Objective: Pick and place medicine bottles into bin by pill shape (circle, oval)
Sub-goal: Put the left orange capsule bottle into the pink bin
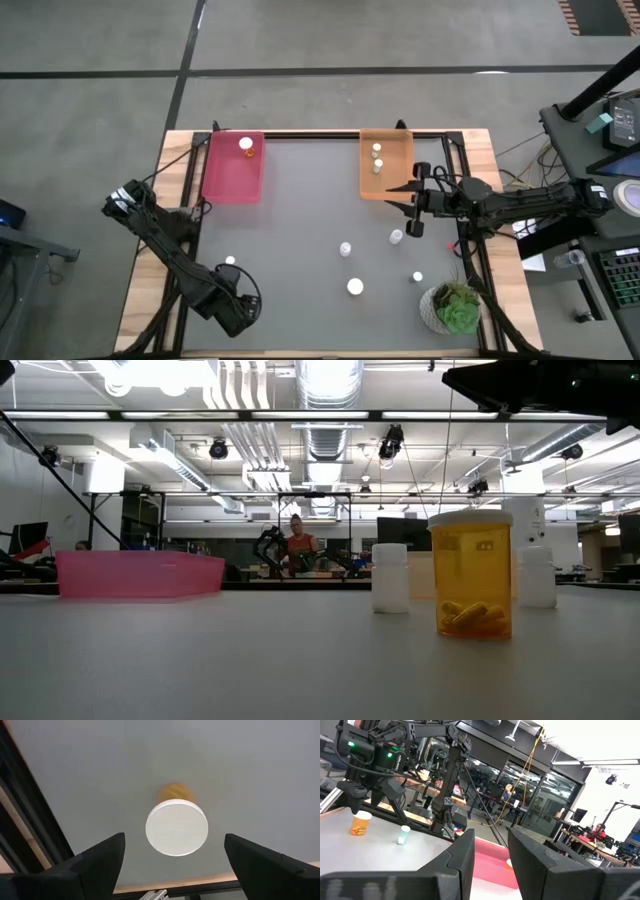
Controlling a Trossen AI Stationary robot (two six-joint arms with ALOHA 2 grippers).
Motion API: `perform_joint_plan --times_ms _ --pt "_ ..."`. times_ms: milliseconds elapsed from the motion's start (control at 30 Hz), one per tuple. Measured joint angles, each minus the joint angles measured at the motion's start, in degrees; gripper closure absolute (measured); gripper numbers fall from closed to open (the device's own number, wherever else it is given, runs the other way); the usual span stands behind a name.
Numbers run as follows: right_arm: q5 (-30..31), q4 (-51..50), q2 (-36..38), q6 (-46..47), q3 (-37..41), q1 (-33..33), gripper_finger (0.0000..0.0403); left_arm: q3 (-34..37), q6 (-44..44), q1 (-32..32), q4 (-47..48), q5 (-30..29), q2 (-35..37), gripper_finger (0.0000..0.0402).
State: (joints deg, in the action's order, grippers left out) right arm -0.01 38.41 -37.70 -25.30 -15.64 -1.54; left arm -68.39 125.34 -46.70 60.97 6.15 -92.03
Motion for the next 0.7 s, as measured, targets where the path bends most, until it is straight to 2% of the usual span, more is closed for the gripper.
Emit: perform_joint_plan --times_ms 500,700 --pt "-0.02 -0.02 -0.01 -0.14 0.00 0.00 0.0294 5.92 -0.23 0.07 -6.93 -0.01 0.02 0.0076" --pt "0.00 -0.05 -0.01 -0.20 0.00 0.00 0.0294 6.07 -1.36 0.11 -8.13 0.49 0.02 0.0108"
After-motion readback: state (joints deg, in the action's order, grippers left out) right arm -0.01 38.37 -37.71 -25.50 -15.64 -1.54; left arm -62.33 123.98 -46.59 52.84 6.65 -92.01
